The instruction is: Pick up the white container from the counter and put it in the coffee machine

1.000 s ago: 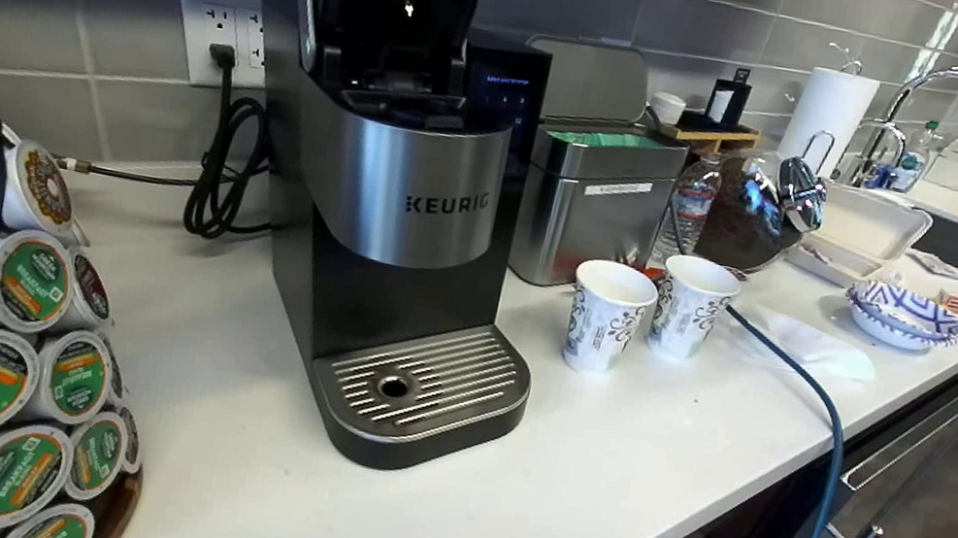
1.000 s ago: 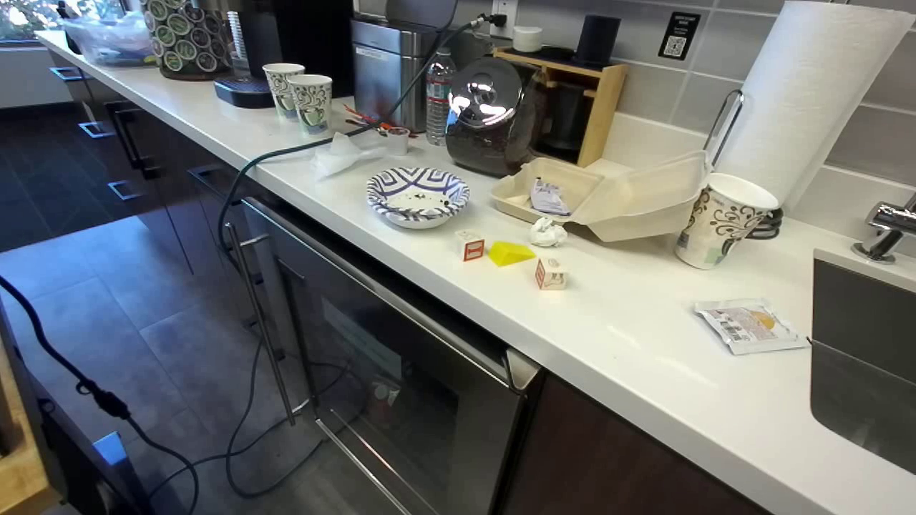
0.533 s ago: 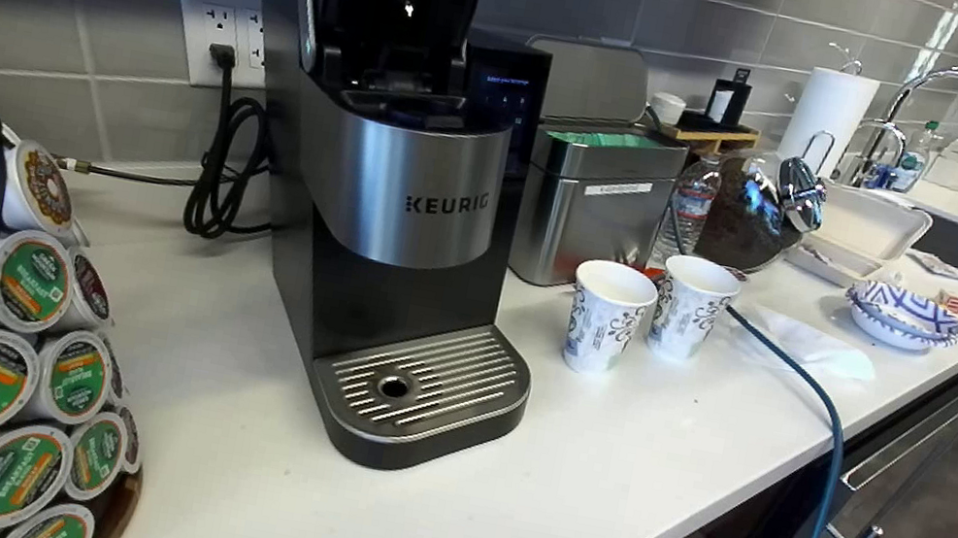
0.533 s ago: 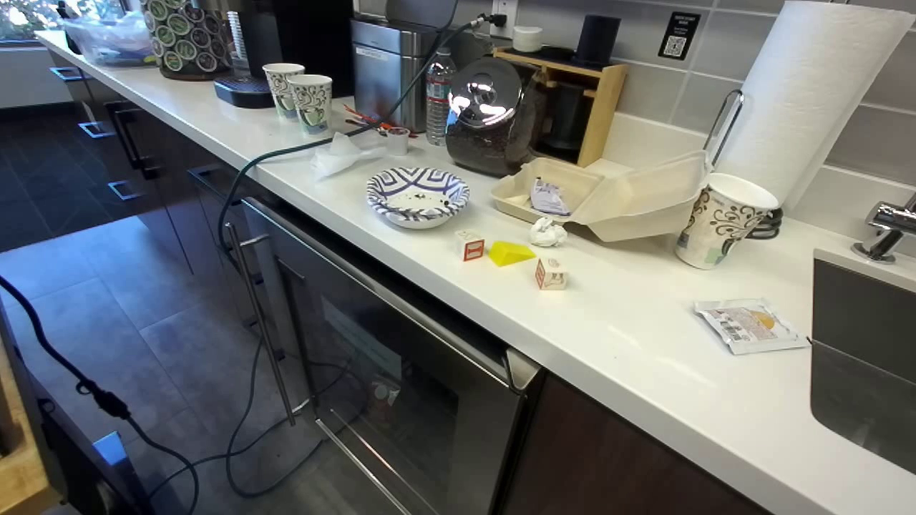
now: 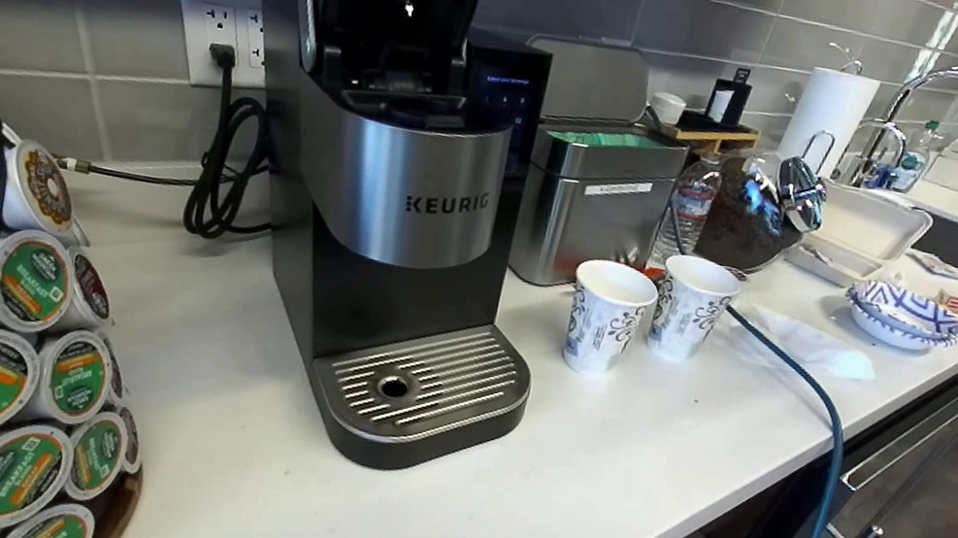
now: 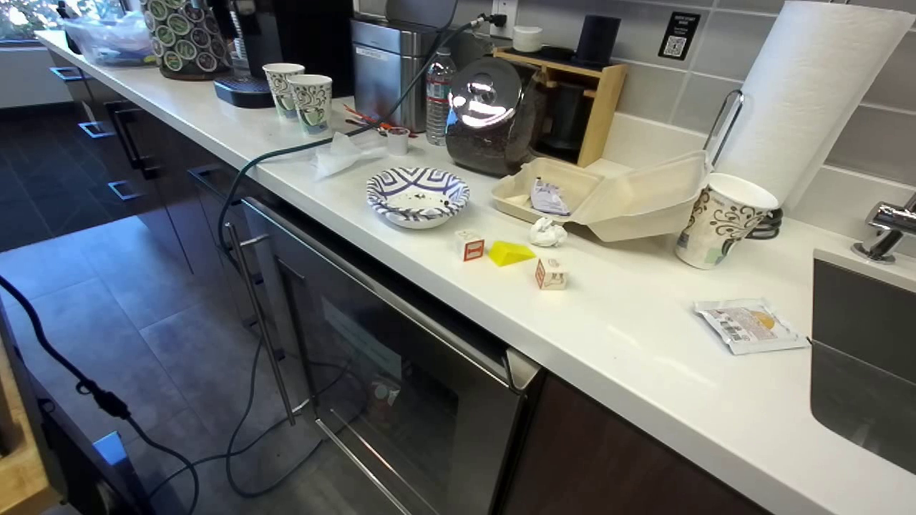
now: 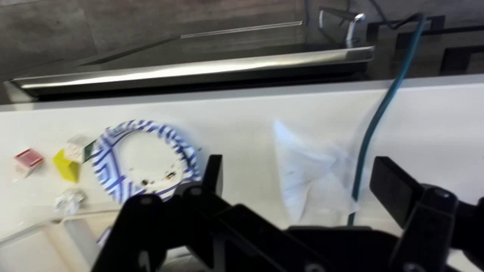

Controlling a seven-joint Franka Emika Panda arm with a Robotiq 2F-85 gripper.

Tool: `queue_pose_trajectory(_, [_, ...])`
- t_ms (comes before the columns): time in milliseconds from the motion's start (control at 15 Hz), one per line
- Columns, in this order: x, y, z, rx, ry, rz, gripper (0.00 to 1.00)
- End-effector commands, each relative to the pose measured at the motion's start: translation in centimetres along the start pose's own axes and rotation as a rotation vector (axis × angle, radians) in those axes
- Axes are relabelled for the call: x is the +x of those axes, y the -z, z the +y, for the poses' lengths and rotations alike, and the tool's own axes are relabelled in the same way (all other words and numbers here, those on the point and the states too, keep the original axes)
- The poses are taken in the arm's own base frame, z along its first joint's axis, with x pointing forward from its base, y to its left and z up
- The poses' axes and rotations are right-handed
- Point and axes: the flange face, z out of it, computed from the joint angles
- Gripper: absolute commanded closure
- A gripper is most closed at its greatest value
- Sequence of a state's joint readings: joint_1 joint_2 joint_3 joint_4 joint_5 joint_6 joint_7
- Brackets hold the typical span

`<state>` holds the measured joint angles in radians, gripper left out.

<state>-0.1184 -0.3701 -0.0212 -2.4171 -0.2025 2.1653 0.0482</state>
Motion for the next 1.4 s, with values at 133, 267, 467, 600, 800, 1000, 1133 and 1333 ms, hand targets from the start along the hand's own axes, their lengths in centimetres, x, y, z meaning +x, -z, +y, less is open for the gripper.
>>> queue_pose_trajectory(133, [-1.7,-6.1,-9.7,0.114,-0.062,0.028,0.00])
queue_pose_trajectory(267, [-0.2,-6.7,-12.1,0.127,-0.075,0.117,0.00])
queue_pose_trajectory(467, [2.3,-8.0,-14.6,0.127,-0.072,0.269,0.00])
queue_pose_trajectory(600, [3.3,-8.6,-14.6,0.045,-0.020,0.295,0.00])
queue_pose_trajectory(800, [2.6,-8.8,-14.8,0.030,0.003,0.287,0.00])
queue_pose_trajectory(1000, [3.1,-9.1,-14.6,0.017,0.014,0.290,0.00])
queue_pose_trajectory(1133, [3.1,-9.0,-14.7,0.017,0.016,0.291,0.00])
queue_pose_trajectory(1333, [3.2,-9.0,-14.7,0.016,0.017,0.292,0.00])
